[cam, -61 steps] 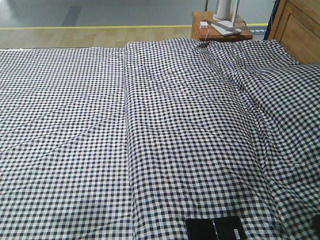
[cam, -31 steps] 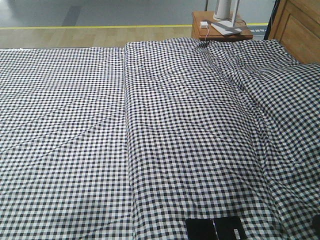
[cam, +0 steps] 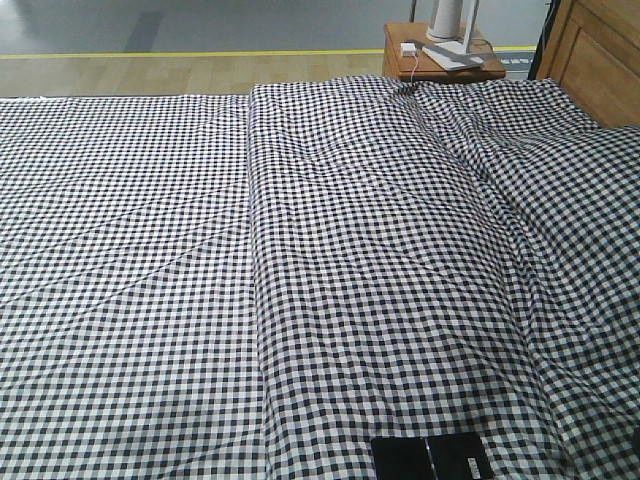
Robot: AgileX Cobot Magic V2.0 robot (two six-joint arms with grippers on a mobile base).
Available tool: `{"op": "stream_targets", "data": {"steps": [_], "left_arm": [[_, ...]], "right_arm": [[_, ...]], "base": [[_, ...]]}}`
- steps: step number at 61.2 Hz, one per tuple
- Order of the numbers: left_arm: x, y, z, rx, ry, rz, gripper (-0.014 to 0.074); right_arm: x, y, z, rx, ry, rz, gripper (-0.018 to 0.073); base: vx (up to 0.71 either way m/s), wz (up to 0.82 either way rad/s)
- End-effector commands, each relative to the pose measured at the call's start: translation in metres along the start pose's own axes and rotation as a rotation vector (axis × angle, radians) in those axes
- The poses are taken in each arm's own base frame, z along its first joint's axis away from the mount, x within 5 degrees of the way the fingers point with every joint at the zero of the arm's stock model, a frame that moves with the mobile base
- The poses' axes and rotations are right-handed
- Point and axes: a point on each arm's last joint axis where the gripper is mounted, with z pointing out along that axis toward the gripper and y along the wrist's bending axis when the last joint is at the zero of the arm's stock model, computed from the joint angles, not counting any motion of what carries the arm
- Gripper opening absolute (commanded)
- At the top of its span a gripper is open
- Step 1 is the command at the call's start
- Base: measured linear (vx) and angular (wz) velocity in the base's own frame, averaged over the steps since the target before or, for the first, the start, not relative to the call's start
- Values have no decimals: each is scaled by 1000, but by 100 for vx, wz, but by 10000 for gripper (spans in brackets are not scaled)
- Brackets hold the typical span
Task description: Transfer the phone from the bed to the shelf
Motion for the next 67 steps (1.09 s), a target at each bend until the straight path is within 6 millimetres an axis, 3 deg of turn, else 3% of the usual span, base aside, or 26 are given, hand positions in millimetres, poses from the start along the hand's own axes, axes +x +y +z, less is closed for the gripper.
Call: {"op": "stream_targets", "data": {"steps": [1, 7, 18, 28, 53, 67], "left_arm": [[-14, 1, -3, -5, -101, -13, 1], [-14, 1, -3, -5, -101, -13, 1], [-14, 1, -3, -5, -101, -13, 1], [-14, 1, -3, -5, -101, -13, 1], [-14, 1, -3, -5, -101, -13, 1], [-14, 1, -3, -5, -101, -13, 1]], "right_arm": [[-9, -3, 0, 34, -85, -86, -9], [-11, -3, 0, 35, -113, -59, -9], [-26, -4, -4, 11, -289, 253, -9], [-34, -8, -6, 22, -383, 356, -9], [-57, -23, -23, 146, -716, 368, -9], [-108, -36, -60, 223, -950, 293, -9]], "base": [[0, 0], [0, 0], [0, 0], [0, 0], [0, 0], [0, 0]]}}
